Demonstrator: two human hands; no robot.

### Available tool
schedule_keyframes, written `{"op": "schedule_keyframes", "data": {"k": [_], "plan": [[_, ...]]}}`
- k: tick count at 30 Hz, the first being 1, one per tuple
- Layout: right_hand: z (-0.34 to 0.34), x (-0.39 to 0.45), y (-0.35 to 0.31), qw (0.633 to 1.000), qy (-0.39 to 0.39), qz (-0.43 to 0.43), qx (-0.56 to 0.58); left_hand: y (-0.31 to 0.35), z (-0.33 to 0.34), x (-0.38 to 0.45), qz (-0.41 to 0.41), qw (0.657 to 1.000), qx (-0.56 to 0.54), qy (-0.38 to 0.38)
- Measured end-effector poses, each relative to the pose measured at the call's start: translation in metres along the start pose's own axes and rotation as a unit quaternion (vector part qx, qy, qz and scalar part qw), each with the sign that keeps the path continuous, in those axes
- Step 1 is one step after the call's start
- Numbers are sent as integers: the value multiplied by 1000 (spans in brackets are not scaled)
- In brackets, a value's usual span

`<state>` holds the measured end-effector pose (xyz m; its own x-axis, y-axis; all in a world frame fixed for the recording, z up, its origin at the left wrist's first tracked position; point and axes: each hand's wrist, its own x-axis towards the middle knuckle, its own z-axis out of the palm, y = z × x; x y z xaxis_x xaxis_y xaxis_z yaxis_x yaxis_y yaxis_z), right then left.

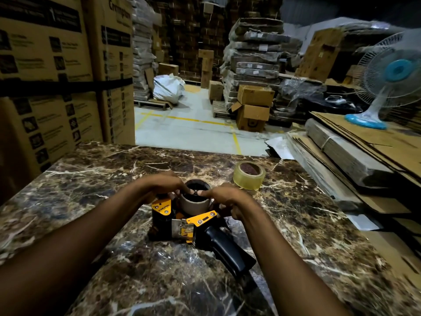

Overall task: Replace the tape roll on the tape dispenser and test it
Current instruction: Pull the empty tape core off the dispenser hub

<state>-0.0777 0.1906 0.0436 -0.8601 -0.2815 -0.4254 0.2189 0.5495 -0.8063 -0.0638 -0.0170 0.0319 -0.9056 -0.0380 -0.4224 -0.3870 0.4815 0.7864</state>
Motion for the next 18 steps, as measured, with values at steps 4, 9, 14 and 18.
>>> {"op": "schedule_keyframes", "data": {"k": [4, 9, 14, 18], "plan": [[3, 1, -4, 1000, 8, 0, 2, 4, 0, -2, 28, 999, 21, 12], [5, 4, -4, 1000, 19, -13, 13, 9, 3, -1, 38, 998, 33, 35], [12, 13, 0, 999, 31, -7, 17, 4, 3, 4, 42, 998, 26, 40], [13, 10, 1, 999, 29, -15, 31, 4, 8, -5, 47, 997, 14, 52]]}}
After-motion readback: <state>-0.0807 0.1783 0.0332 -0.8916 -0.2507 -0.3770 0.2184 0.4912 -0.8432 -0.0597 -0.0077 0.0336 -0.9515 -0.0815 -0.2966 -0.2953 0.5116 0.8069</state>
